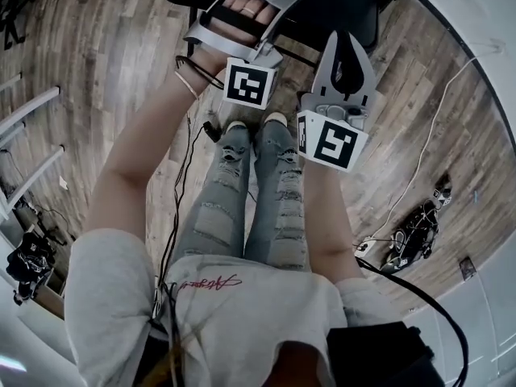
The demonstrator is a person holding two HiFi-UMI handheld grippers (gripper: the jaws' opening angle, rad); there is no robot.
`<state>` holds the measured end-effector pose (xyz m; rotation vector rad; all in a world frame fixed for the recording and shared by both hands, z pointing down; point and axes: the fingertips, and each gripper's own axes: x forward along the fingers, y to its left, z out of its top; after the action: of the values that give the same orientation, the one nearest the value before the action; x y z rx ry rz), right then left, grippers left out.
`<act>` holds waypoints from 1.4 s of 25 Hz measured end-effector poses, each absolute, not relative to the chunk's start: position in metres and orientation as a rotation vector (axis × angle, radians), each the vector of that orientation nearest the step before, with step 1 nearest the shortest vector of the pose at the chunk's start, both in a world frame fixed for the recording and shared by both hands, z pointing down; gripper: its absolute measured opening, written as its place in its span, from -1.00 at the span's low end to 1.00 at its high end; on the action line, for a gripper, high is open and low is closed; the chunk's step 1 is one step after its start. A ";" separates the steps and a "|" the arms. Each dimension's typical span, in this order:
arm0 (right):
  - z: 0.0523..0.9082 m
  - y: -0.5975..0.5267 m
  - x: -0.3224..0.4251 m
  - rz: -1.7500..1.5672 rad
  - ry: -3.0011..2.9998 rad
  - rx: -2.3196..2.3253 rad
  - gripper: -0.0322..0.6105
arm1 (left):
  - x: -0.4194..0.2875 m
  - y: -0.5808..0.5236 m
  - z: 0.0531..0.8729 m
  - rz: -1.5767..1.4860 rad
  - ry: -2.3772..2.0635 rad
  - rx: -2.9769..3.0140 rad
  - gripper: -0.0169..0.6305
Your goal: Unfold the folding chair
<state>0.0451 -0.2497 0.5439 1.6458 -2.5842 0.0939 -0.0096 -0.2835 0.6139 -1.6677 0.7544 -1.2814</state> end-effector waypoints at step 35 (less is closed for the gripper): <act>0.689 -0.005 0.012 -0.186 -2.575 1.695 -0.80 | -0.031 -0.053 0.743 -1.103 0.962 -1.407 -0.17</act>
<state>0.0124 -0.0051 0.6895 1.6952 -2.5752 -0.1856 -0.0308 -0.0527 0.7431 -1.4075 0.9615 -1.1028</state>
